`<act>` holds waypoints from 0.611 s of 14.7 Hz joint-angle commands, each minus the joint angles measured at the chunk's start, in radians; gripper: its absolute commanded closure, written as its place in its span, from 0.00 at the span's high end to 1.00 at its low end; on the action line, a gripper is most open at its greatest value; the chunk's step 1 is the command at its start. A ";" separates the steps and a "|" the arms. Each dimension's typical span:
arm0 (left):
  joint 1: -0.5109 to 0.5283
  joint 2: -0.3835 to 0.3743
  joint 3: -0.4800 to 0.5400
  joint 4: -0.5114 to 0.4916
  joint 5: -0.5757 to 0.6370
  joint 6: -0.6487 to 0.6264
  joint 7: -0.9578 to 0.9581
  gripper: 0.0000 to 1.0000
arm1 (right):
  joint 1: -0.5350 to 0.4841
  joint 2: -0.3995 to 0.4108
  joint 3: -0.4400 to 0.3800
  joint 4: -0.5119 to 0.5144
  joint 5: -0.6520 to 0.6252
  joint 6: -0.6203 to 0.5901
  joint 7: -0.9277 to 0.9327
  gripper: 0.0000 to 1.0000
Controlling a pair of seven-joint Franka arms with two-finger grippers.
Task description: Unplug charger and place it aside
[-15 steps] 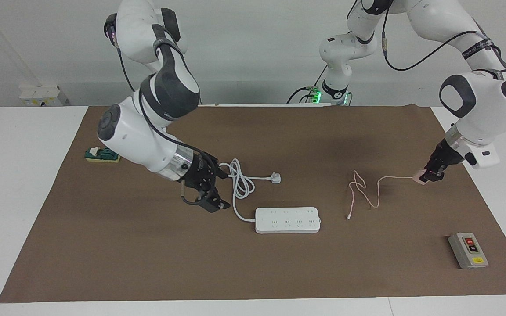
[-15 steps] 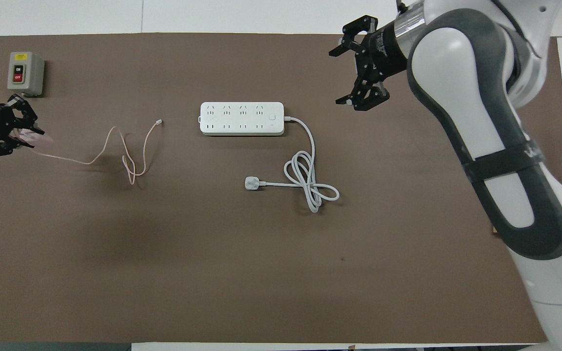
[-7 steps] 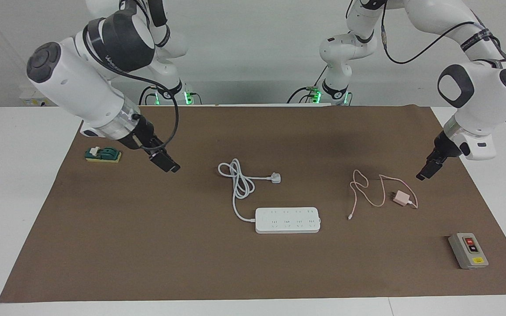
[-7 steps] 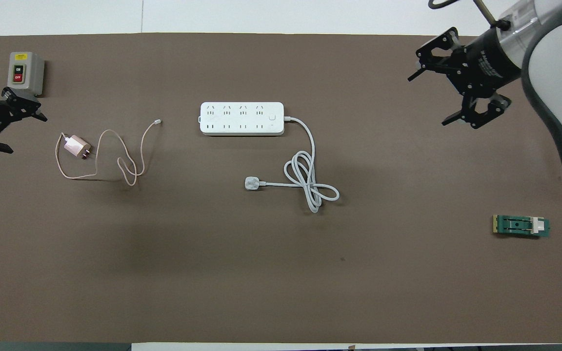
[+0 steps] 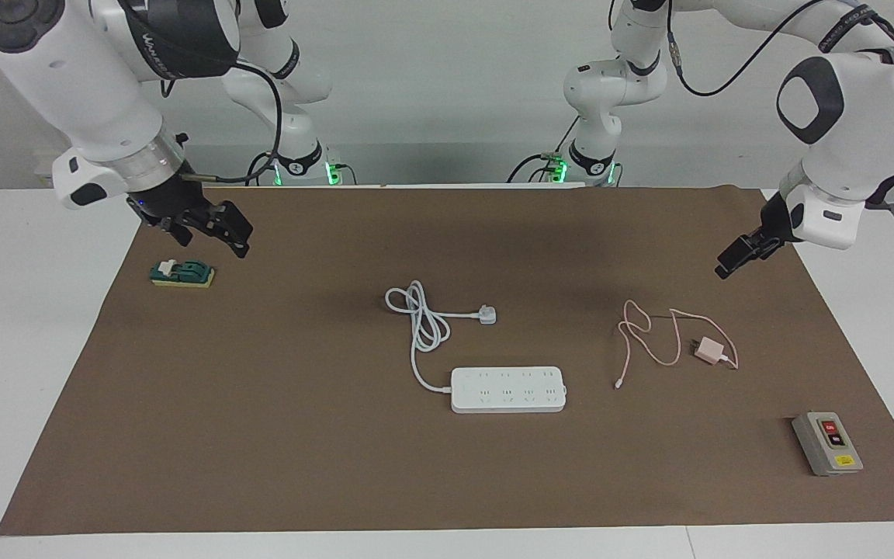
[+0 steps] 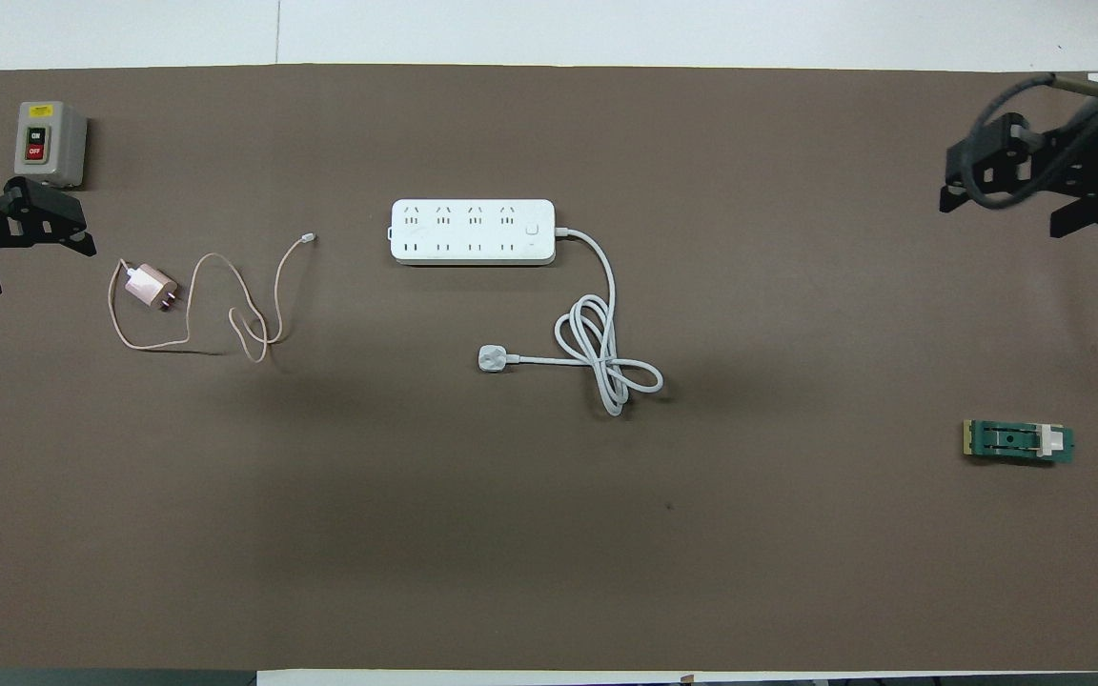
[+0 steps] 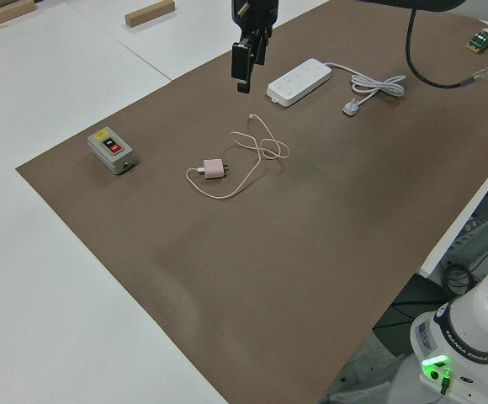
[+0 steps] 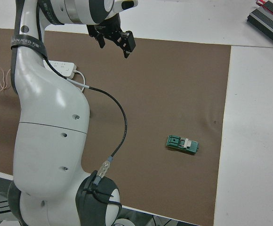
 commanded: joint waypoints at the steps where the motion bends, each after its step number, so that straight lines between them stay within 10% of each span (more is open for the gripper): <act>1: -0.032 -0.092 0.010 -0.001 0.001 -0.091 0.044 1.00 | -0.026 -0.163 0.012 -0.200 -0.060 0.069 -0.189 1.00; 9: -0.030 -0.190 -0.022 -0.078 -0.002 -0.144 0.263 1.00 | -0.080 -0.308 0.012 -0.402 -0.076 0.188 -0.356 1.00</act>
